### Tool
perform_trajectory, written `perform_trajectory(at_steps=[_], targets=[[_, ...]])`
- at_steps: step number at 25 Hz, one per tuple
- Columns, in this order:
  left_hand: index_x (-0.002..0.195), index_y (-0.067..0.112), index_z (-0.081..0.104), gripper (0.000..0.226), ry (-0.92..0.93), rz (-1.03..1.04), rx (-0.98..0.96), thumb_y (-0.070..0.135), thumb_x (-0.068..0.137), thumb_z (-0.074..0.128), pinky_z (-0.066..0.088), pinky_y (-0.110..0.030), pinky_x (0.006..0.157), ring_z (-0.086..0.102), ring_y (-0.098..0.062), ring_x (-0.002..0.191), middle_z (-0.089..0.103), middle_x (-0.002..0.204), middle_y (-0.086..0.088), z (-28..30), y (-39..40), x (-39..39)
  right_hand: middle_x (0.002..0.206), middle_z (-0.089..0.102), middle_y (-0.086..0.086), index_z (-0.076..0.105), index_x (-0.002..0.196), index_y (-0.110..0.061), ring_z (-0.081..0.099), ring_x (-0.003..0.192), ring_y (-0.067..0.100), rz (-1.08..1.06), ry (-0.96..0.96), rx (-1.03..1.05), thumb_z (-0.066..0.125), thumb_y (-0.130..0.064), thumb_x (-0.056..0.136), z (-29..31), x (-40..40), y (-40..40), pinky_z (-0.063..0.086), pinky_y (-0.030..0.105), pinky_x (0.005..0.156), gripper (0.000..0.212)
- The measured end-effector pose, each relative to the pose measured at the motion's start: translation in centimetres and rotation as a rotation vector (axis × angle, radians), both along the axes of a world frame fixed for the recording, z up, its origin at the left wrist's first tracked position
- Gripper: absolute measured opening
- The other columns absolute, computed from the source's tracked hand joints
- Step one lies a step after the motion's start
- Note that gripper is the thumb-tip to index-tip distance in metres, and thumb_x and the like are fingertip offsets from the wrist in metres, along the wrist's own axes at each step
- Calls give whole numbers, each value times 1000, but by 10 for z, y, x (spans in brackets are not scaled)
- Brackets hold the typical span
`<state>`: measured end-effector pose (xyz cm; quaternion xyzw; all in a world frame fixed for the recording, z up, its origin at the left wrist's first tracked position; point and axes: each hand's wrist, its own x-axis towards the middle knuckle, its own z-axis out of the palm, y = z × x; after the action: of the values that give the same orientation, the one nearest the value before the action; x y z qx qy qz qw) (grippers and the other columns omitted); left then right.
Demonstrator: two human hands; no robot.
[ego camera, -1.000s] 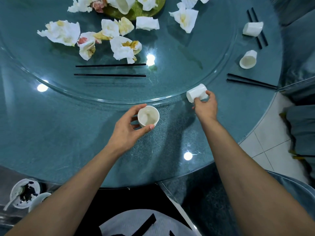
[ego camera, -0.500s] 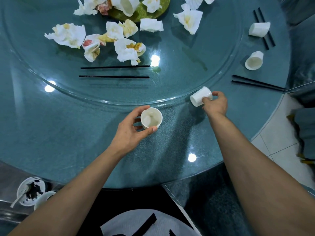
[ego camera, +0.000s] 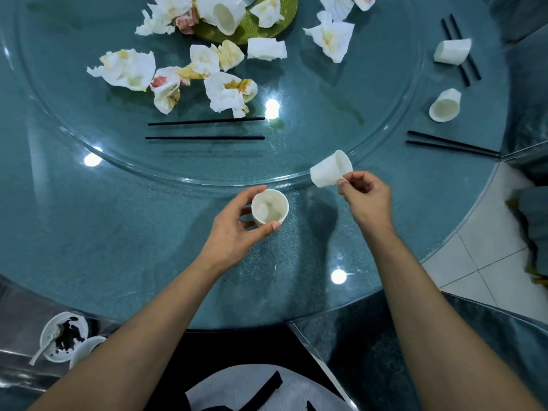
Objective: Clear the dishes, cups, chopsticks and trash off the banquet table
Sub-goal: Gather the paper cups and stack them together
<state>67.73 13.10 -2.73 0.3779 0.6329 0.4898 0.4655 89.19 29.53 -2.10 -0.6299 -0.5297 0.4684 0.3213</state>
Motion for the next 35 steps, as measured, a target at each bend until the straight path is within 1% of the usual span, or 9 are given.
perform_trajectory(at_steps=[2,6,9,14,18,23,26,32,35], targets=[[132,41,58,64,21,-1,6,24,77,88,56,-21,88,64,-4,111,64,123,22,1,0,0,77,73,-7,73,85,-22,65,73,9,76,100,43,76,-6,85,16,-9,-15,54,24,74,16],[130,43,58,64,60,-2,13,25,77,88,56,-20,87,65,-3,109,65,121,24,4,1,1,76,69,-9,73,83,-24,58,69,7,293,219,109,75,-6,84,45,-29,-42,50,20,66,18],[124,52,55,61,106,-14,32,30,76,87,55,-19,87,66,-3,108,66,120,24,7,2,0,77,69,-13,72,82,-27,53,63,7,419,170,100,75,-12,81,53,-36,-56,44,19,60,15],[128,53,52,68,123,-8,3,40,72,88,55,-19,88,65,-2,108,63,120,26,5,1,-2,87,66,-13,72,83,-31,51,65,5,561,-35,156,74,-22,76,54,-35,-60,40,16,63,12],[128,57,49,71,130,0,-17,43,70,88,54,-19,90,63,2,110,62,119,31,5,-1,-3,88,62,-16,73,88,-37,56,70,6,617,-129,211,68,-37,72,53,-32,-57,38,12,65,16],[134,51,49,77,147,-8,5,42,68,89,56,-23,90,61,0,115,61,125,27,7,-2,-3,93,62,-12,70,111,-47,58,70,8,602,-108,196,70,-33,80,45,-35,-57,44,19,67,34],[139,52,46,83,125,-16,24,51,69,89,57,-22,88,63,-2,115,61,129,26,11,-2,-2,99,60,-16,63,124,-52,61,76,7,618,-148,176,73,-38,86,40,-36,-60,44,14,68,42],[137,49,51,70,150,-39,52,53,76,84,56,-22,89,61,-1,118,60,133,23,19,2,-2,99,57,-23,60,128,-56,61,79,4,618,-191,164,69,-46,87,34,-35,-61,44,7,66,43],[137,48,51,68,130,-67,46,50,77,83,56,-19,86,59,2,119,59,133,25,19,3,-3,99,58,-21,59,128,-57,60,78,4,603,-193,155,66,-52,84,33,-34,-61,45,12,68,44]])
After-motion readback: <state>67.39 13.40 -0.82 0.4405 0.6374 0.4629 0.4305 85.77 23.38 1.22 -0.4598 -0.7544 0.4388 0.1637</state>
